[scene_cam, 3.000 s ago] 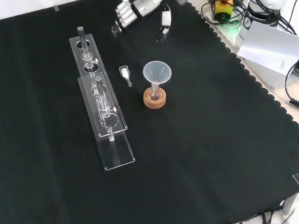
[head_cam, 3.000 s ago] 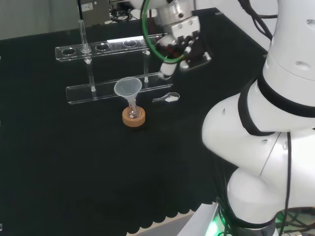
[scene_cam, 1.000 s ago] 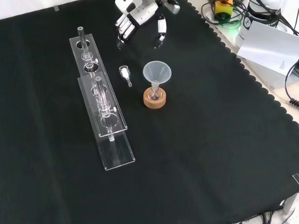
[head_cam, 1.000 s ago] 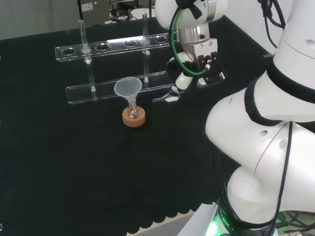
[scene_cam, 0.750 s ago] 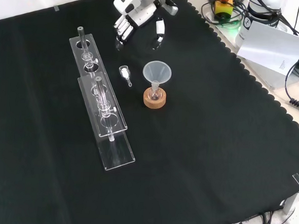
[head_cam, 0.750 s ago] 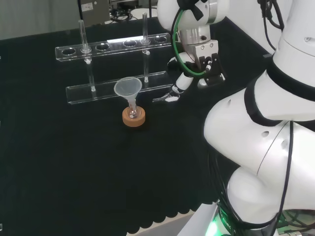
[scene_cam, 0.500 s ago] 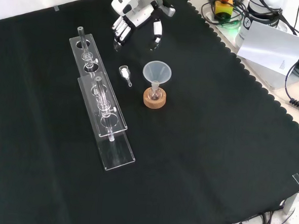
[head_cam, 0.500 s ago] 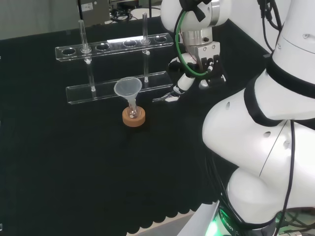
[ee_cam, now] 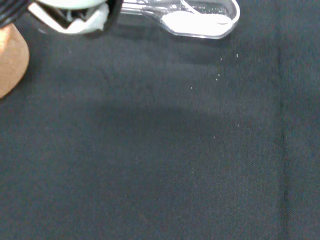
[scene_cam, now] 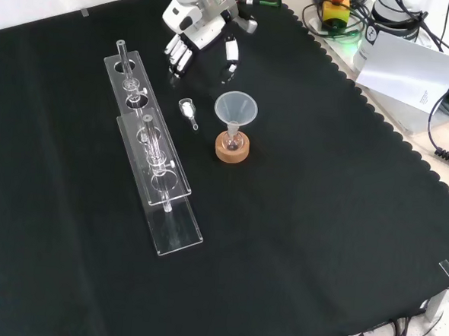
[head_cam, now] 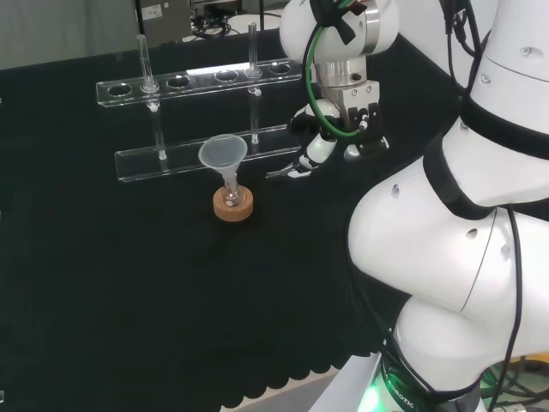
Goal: Pick up the weighing funnel.
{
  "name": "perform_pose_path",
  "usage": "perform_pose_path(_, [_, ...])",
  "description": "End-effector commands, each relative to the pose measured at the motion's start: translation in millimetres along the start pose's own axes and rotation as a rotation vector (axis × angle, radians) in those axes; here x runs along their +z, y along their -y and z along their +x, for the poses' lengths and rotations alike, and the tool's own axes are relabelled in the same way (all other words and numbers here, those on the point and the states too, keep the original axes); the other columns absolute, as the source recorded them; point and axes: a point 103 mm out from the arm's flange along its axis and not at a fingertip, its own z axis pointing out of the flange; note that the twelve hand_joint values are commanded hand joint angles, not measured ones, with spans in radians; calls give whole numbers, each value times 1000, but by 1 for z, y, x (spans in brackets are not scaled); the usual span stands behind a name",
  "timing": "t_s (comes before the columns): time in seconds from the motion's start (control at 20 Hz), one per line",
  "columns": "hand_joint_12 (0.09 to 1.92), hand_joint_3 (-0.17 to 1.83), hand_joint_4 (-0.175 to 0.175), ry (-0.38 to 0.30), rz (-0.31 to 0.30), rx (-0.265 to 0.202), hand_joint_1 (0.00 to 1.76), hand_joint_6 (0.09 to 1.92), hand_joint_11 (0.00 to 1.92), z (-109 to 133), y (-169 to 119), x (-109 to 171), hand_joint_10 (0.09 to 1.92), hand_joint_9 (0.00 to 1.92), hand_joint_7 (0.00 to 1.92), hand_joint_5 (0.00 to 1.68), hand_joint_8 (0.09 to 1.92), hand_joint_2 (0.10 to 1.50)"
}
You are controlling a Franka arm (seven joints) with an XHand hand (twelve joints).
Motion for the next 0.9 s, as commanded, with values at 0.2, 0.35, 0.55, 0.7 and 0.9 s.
perform_pose_path(0.2, [1367, 635, -52, -27, 10, -19, 842, 87, 228, -12, -30, 20, 671, 380, 241, 445, 677, 608])
perform_pose_path(0.35, [1367, 637, -49, -34, 3, -25, 845, 87, 229, -14, -33, 21, 671, 390, 253, 461, 681, 608])
perform_pose_path(0.55, [1360, 644, -47, -37, 6, -24, 852, 87, 242, -15, -36, 21, 661, 424, 292, 488, 684, 607])
perform_pose_path(0.7, [1358, 647, -46, -32, 1, -22, 858, 87, 254, -15, -38, 22, 658, 450, 320, 508, 688, 608])
perform_pose_path(0.9, [1349, 650, -44, -31, -15, -33, 868, 98, 276, -13, -43, 30, 639, 511, 391, 532, 696, 608])
